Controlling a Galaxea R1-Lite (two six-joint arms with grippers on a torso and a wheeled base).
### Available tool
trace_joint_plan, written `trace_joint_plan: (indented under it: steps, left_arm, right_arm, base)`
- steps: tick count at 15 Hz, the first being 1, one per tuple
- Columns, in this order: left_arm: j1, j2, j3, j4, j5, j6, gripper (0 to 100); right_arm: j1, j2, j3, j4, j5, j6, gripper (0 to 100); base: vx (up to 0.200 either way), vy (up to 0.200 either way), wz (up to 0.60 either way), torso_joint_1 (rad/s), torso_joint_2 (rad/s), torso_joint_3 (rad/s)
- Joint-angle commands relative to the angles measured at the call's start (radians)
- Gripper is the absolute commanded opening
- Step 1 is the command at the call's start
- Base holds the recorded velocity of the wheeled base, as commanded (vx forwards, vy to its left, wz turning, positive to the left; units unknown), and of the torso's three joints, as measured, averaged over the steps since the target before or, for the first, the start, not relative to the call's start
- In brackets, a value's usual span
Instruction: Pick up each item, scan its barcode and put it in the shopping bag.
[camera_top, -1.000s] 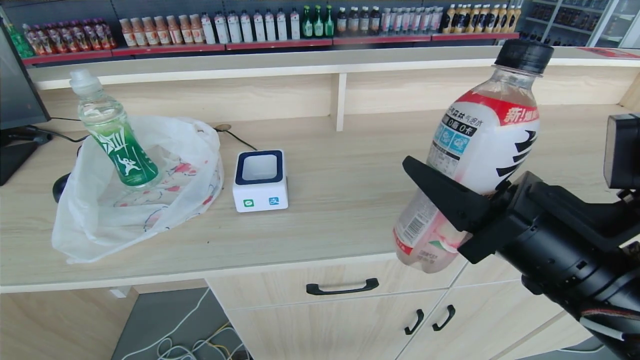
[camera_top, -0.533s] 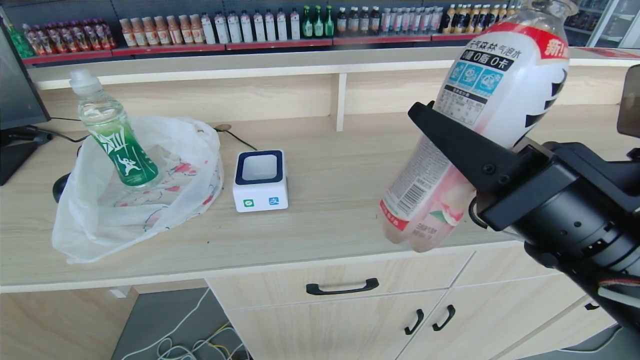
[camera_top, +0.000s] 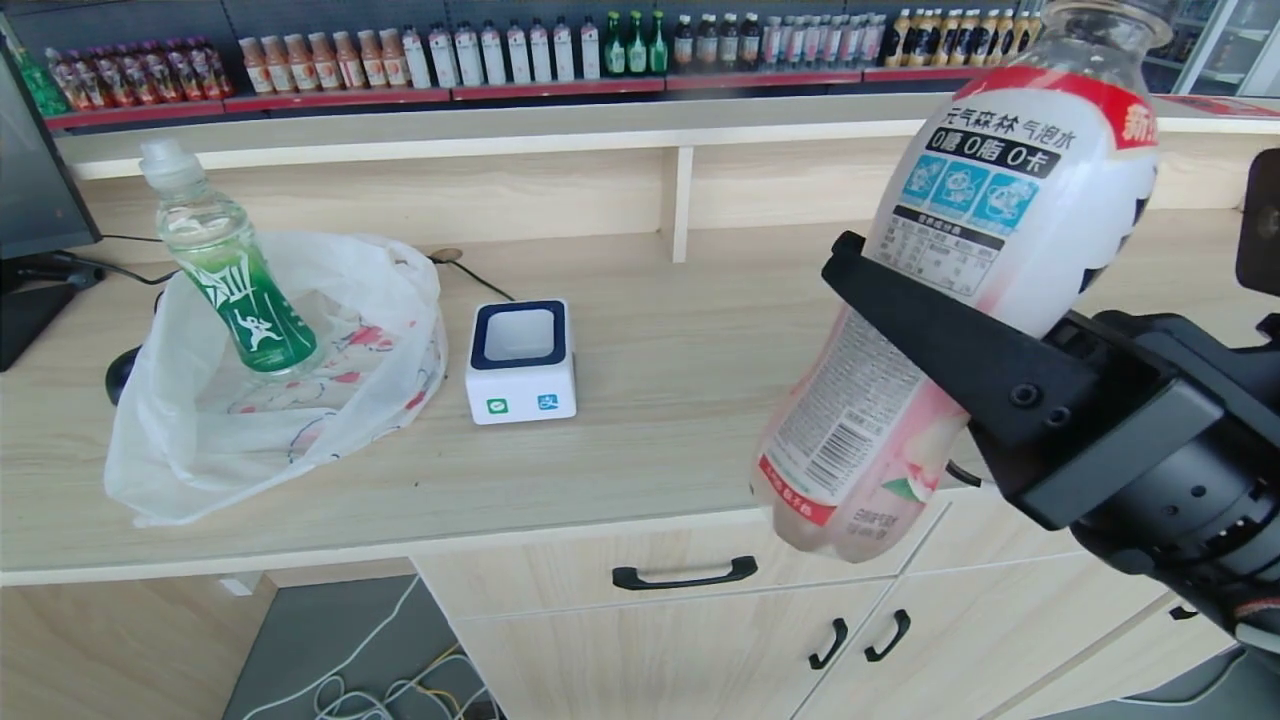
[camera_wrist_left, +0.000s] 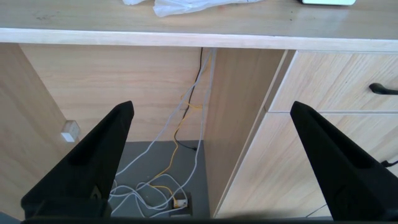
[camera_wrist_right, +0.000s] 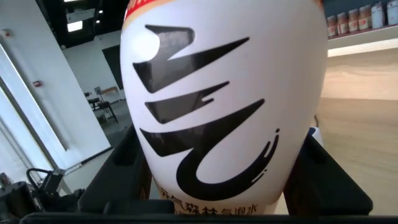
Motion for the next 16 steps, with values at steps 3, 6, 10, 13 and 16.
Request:
trace_joint_plan:
  steps: [3,6,10,13,16]
  left_arm:
    - [0.0,0.0,0.0,-0.001,0.0,0.0,100]
    - [0.0,0.0,0.0,-0.001,0.0,0.0,100]
    - [0.0,0.0,0.0,-0.001,0.0,0.0,100]
    - [0.0,0.0,0.0,-0.001,0.0,-0.002,100]
    - [0.0,0.0,0.0,0.001,0.0,0.0,100]
  right_arm:
    - [-0.004,-0.011,-0.014,0.001,0.021,0.058,0]
    - [-0.004,-0.006,-0.023,0.002,0.049,0.061,0]
    - [-0.003,-0.003,-0.025,0.002,0.06,0.058,0]
    - [0.023,0.0,-0.022,0.002,0.058,0.044,0]
    - [0.025,0.004,-0.023,0.002,0.06,0.033,0]
  base:
    - [0.0,0.0,0.0,0.0,0.0,0.0]
    - [0.0,0.0,0.0,0.0,0.0,0.0]
    - [0.0,0.0,0.0,0.0,0.0,0.0]
    - [0.0,0.0,0.0,0.0,0.0,0.0]
    - [0.0,0.0,0.0,0.0,0.0,0.0]
